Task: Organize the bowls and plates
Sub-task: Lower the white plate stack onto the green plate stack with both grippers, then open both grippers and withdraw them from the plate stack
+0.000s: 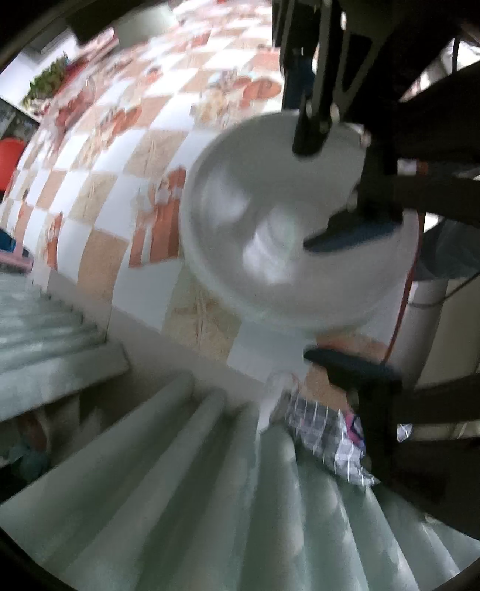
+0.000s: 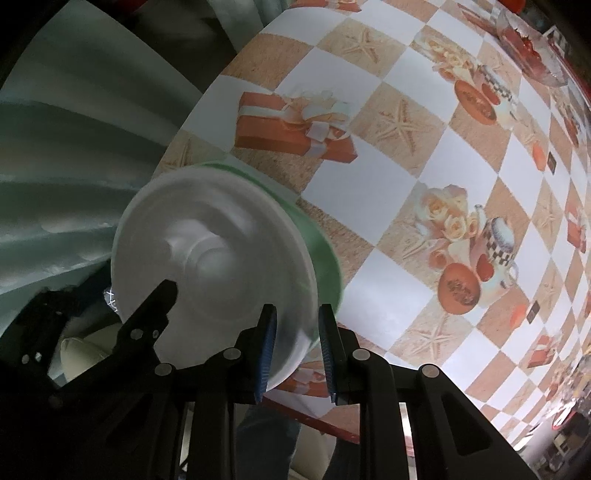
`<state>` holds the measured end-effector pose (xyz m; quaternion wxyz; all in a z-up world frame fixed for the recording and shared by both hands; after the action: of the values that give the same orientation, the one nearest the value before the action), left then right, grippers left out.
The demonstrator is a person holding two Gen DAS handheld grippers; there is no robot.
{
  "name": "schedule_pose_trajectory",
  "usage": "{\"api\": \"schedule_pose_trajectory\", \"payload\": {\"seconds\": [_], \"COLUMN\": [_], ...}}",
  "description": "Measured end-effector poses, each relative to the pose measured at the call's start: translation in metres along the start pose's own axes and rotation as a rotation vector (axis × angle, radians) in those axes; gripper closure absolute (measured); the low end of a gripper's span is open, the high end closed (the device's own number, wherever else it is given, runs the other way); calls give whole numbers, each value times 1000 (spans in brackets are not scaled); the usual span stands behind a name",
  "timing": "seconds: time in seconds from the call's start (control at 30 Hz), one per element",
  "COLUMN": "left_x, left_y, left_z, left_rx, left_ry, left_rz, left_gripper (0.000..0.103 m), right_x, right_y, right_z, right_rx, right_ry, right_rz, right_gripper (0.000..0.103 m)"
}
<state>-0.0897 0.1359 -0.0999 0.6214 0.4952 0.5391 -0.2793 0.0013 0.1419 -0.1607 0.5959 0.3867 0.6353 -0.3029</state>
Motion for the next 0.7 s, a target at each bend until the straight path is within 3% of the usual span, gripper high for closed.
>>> {"api": "schedule_pose_trajectory", "payload": {"seconds": [0.07,0.1,0.13,0.17,0.23,0.3,0.47,0.7], "left_x": [-1,-1,-1,-2,-2,-7,-34,-59], "left_y": [0,0,0,0,-2,-3,-5,-6], "left_z": [-5,-7,-8,-10,-15,-17,-5,11], "left_rx": [-26,-36,-36,-31,-37,-41,60,110], "left_ry": [3,-10,3,25,18,1,26,-83], "left_rz": [-3,-7,-17,-24,-36,-24,51,24], "left_gripper": [23,22,22,21,12,12,12,12], "right_x": [-7,-9,-12,-14,-21,-29,-46,-80], "right_y": [3,3,3,4,5,5,3,-3], "right_z": [6,8,10,10,17,23,32,26], "right_rx": [10,13,8,3,3,28,31,5], "right_ry": [4,6,-3,-18,-30,14,43,32], "right_rz": [2,5,10,14,35,60,87,143], "right_gripper": [78,71,52,41,11,1,1,1]}}
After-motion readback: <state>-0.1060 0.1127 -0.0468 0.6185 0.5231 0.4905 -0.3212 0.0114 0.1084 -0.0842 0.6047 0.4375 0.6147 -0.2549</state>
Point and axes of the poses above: each gripper's, at about its wrist camera, not at the fingertips, and x roughly the way its jaws point, z to its right, y to its top, the point moved 2 cm from there along x, roughly the way its jaws point, and after that the axes turned 12 degrees about z, right-handed, at the moved point
